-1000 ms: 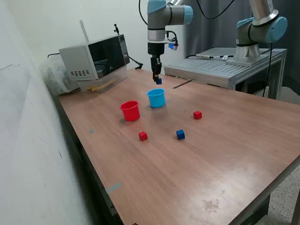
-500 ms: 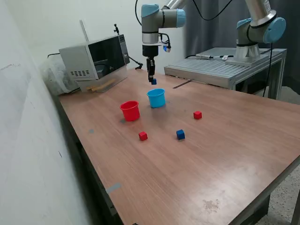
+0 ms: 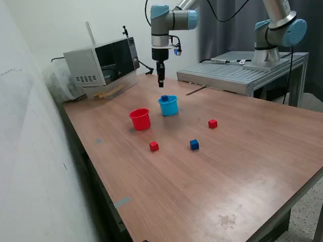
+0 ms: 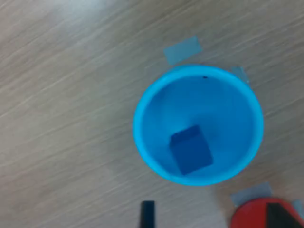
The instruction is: Place red objects in the red bin, and blue objects in the blue bin.
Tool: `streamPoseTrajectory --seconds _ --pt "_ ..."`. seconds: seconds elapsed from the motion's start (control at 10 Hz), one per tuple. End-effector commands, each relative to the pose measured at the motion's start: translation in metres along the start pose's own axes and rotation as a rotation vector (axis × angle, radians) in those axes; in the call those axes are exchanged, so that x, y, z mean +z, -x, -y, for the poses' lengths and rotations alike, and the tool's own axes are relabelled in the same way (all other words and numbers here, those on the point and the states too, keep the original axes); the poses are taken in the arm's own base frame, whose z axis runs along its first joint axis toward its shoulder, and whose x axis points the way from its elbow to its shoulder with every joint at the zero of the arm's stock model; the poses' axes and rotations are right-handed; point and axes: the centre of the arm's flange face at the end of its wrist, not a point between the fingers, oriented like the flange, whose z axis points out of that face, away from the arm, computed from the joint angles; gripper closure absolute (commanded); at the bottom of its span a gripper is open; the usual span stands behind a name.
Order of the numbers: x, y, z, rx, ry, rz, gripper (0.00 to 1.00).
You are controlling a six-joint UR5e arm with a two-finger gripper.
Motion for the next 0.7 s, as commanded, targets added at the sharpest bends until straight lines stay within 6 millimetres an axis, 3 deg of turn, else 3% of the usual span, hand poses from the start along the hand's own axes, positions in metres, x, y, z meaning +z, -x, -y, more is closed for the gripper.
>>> streamPoseTrajectory --seconds 0.0,0.2,0.6 --pt "0.000 0.005 -0.001 -0.008 0.000 0.002 0.00" --pt "-0.008 -0.006 0.001 -0.080 0.006 0.001 0.00" --pt "-0.107 -0.189 0.099 -0.384 0.030 -0.082 0.00"
